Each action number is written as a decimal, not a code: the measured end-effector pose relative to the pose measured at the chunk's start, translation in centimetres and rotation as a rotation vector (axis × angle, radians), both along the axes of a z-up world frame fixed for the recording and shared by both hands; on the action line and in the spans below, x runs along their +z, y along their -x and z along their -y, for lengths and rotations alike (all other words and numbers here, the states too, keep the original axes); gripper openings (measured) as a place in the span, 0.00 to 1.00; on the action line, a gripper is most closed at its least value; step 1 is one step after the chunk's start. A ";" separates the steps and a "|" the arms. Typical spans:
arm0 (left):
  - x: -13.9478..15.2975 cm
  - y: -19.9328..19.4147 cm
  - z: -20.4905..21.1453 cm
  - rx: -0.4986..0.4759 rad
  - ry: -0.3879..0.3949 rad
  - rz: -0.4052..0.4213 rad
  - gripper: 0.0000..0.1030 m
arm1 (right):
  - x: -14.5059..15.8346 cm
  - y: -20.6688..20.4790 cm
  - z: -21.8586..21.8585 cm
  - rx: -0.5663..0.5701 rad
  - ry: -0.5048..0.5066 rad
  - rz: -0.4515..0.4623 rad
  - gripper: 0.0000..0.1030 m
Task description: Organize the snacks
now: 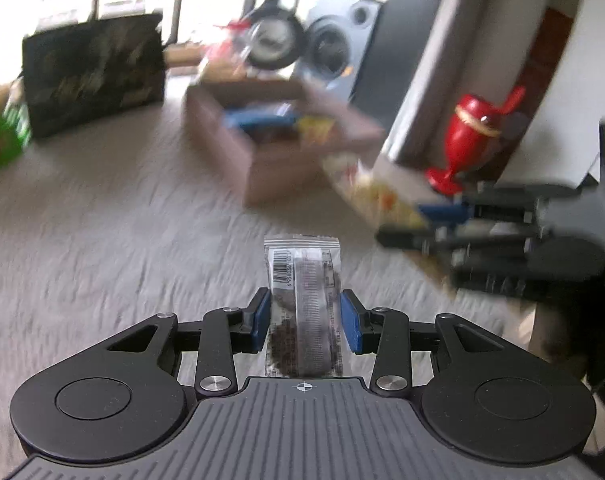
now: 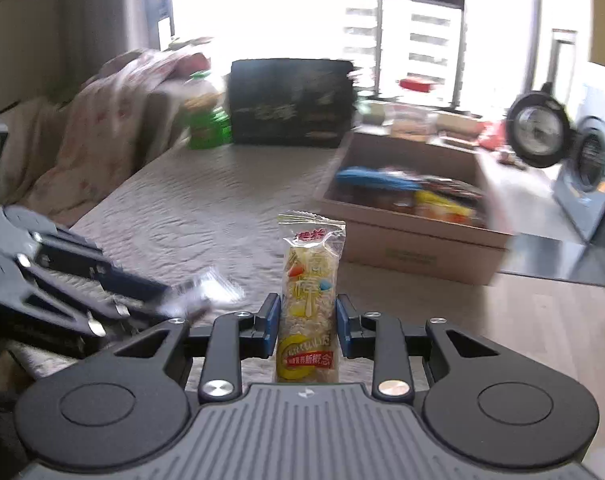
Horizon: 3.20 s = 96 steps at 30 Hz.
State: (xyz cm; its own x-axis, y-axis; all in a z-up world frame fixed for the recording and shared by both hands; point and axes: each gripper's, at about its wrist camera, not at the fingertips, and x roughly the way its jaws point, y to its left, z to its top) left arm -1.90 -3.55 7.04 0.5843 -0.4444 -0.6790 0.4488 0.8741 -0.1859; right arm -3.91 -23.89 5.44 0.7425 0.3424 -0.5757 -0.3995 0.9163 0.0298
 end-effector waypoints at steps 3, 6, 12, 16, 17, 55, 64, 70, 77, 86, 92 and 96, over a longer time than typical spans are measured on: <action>2.8 -2.3 1.6 -0.010 0.022 0.079 0.41 | 0.2 0.3 1.7 -0.057 -0.020 0.019 0.28; 5.4 -5.8 3.3 0.009 0.048 0.165 0.41 | 0.3 0.1 2.7 -0.090 -0.031 0.021 0.28; 5.0 -16.7 5.5 0.077 0.232 0.093 0.46 | 0.1 -1.7 2.6 -0.128 -0.015 -0.013 0.28; 1.6 -20.4 4.8 0.142 0.276 -0.007 0.45 | 0.8 -2.6 2.2 -0.169 0.000 -0.018 0.28; 1.5 -20.0 4.1 0.150 0.301 0.011 0.45 | 1.1 -2.7 2.2 -0.180 -0.002 -0.011 0.28; -7.9 -1.1 2.0 0.335 -0.063 0.171 0.47 | -8.5 -2.3 -1.3 -0.239 -0.071 -0.030 0.53; -8.0 -1.0 2.7 0.308 -0.133 0.190 0.47 | -8.5 -1.9 -1.5 -0.259 -0.061 -0.006 0.54; -8.0 -1.1 2.5 0.309 -0.126 0.187 0.47 | -8.6 -1.8 -1.6 -0.261 -0.060 -0.001 0.54; -8.1 -1.1 2.4 0.315 -0.116 0.182 0.47 | -8.6 -1.7 -1.6 -0.262 -0.060 -0.001 0.54; -8.0 -1.0 2.5 0.323 -0.110 0.179 0.47 | -8.6 -1.7 -1.6 -0.262 -0.060 -0.001 0.54; -8.0 -1.0 2.5 0.322 -0.111 0.179 0.47 | -8.6 -1.7 -1.6 -0.263 -0.060 0.000 0.55; -8.0 -1.0 2.5 0.323 -0.111 0.179 0.47 | -8.6 -1.7 -1.6 -0.263 -0.061 0.000 0.55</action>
